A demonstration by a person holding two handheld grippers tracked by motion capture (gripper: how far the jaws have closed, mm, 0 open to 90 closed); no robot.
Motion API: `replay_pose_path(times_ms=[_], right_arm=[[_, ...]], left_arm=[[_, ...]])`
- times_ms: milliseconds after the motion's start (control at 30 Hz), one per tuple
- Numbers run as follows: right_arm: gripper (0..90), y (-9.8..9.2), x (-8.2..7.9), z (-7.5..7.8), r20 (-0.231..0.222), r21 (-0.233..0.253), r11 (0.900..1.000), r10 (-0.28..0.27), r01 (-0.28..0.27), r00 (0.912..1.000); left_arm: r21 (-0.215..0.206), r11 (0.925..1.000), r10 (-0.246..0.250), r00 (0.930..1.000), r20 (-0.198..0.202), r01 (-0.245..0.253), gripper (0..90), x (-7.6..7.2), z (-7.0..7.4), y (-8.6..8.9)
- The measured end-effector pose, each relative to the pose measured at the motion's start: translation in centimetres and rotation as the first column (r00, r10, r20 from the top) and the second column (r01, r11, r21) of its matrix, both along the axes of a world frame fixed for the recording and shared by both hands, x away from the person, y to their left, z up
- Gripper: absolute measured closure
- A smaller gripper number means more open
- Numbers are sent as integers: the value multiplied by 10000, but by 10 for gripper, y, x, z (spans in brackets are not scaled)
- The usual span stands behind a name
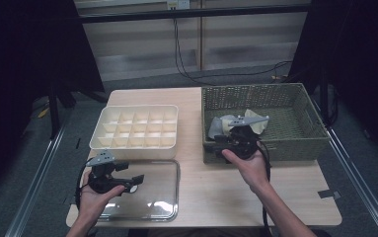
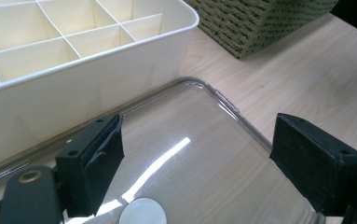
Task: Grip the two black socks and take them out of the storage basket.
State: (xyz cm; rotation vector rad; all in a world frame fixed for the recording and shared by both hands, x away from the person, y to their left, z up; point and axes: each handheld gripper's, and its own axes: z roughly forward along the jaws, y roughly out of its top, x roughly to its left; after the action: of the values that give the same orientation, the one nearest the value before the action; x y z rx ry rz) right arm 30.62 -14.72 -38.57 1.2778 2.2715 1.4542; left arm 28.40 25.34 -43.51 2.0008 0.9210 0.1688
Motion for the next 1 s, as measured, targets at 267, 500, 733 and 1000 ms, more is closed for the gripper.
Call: replay_pose_path(times_ms=[267, 500, 733, 1000], right_arm=[[394, -35, 21, 2, 158, -331, 9958, -847, 852, 9963], [379, -57, 39, 0, 18, -518, 9914, -1205, 1204, 9927], [393, -76, 63, -8, -202, -1006, 9803, -1727, 1698, 9848], [469, -86, 84, -8, -439, -1285, 9750, -1881, 1812, 9812]], left_arm=[[-39, 9997, -244, 9997, -54, 244, 166, -6, -5, -8], [-124, 9993, -343, 9994, -106, 342, 166, -13, -4, -13], [-189, 9988, -452, 9989, -131, 450, 166, -17, -11, -16], [-136, 9982, -576, 9983, 43, 576, 165, -20, -12, -14]])
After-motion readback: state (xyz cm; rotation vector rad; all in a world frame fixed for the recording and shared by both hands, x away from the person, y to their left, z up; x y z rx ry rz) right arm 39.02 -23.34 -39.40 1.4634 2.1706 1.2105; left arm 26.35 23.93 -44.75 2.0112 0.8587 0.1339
